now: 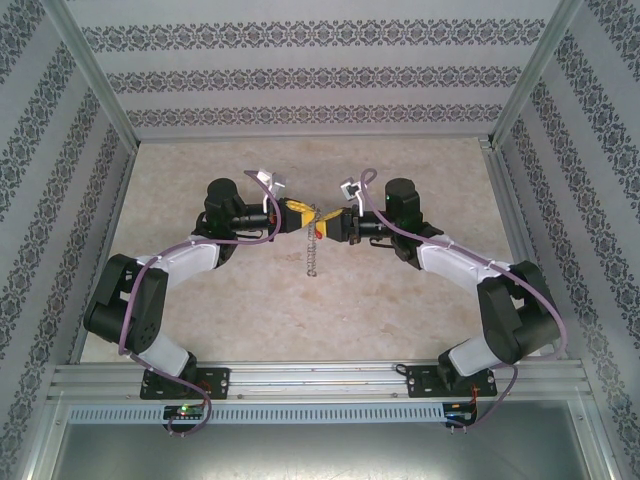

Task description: Put the keys on the keyring

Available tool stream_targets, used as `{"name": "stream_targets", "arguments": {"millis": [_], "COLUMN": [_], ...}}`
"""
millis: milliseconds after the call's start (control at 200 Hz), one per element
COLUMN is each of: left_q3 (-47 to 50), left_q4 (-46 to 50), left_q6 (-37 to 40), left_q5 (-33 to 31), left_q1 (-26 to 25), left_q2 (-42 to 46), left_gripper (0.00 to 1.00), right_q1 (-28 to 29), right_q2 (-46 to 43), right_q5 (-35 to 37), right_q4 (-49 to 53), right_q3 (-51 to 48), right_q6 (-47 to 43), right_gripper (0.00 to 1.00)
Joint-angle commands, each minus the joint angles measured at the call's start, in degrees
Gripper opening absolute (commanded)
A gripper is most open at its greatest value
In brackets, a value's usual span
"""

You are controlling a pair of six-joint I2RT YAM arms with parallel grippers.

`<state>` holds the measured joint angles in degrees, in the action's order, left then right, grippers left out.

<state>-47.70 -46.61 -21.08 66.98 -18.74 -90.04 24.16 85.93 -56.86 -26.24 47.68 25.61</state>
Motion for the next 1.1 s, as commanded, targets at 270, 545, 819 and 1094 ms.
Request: {"name": "stream_targets", "arguments": {"millis": [270,545,819,1094], "left_q3": [-0.6,0.0,1.2,2.5], "left_q4": [-2.8,-5.2,-7.5,-9.3], "left_q6": [0.6,-0.5,-1.6,-2.3], "left_q5": [-0.4,-1.3,-1.7,-3.0], "left_q1": [-0.3,-0.4,-0.3,-0.3], "left_q2": [2.7,3.1,3.1,3.1], "left_gripper": [0.0,0.0,0.0,0.0], "right_q1": [0.5,2.5,3.4,2.4], "right_q2": [0.2,2.3,3.7,1.4], "right_q5": [-1.0,-2.2,-1.4,0.2], "right_q4": [-2.3,-1.3,-0.5,1.6], "right_q3": [-1.5,0.6,2.6,2.0], "right_q6": [0.0,-0.6,-0.5,-0.2], "right_gripper": [0.05,0.0,0.0,0.26]}}
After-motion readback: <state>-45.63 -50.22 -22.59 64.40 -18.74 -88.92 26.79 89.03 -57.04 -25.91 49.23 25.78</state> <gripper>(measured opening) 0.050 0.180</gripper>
